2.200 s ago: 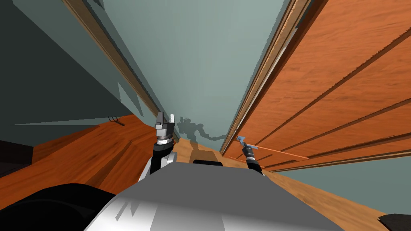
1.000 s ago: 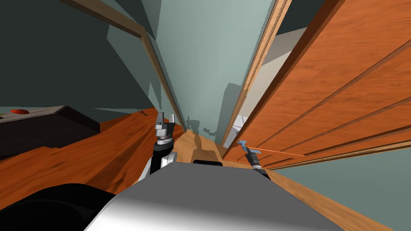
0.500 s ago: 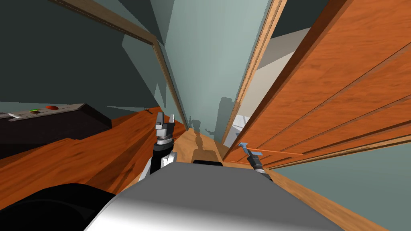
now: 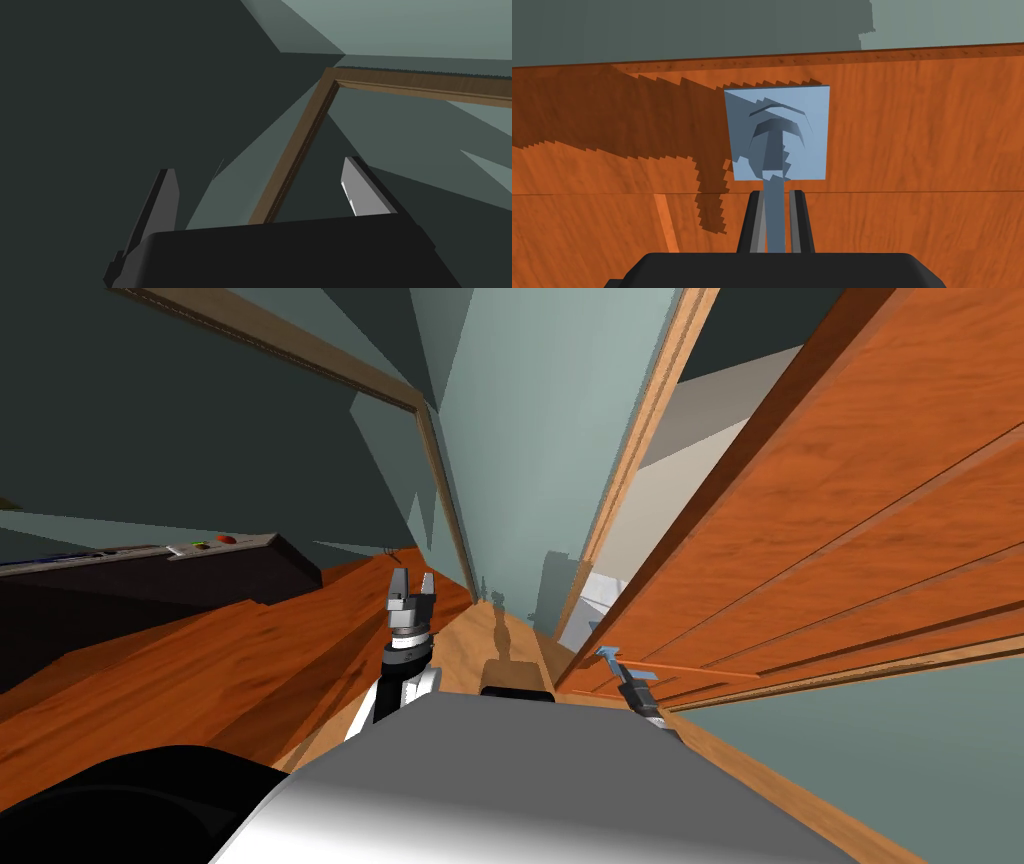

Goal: Pull the door open

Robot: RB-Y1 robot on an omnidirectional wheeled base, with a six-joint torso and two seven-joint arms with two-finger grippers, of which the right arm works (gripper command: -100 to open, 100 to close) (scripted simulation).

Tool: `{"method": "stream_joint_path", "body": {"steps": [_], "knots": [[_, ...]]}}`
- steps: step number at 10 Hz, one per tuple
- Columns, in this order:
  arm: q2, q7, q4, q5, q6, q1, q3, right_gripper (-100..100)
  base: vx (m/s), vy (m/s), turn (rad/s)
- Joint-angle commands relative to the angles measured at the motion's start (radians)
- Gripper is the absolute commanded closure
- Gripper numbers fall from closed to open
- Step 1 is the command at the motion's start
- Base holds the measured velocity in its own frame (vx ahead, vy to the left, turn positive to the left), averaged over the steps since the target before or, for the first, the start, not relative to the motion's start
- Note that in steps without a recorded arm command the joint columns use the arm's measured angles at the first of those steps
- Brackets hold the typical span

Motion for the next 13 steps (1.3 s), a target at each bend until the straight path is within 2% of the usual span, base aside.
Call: {"method": "stream_joint_path", "body": {"steps": [1, 3, 4, 5, 13], "knots": [[-0.011, -0.008, 0.005, 0.001, -0.023, 0.014, 0.003, 100, -0.28, -0.066, 0.218], [-0.018, -0.015, 0.017, 0.003, -0.045, 0.02, 0.007, 100, -0.241, -0.061, 0.162], [-0.013, -0.012, 0.015, 0.004, -0.034, 0.017, 0.008, 100, -0.111, -0.024, 0.022], [-0.016, -0.015, 0.028, 0.005, -0.05, 0.019, 0.012, 100, -0.177, -0.036, 0.164], [-0.033, -0.029, 0.075, 0.007, -0.112, 0.02, 0.023, 100, -0.215, -0.075, 0.174]]}}
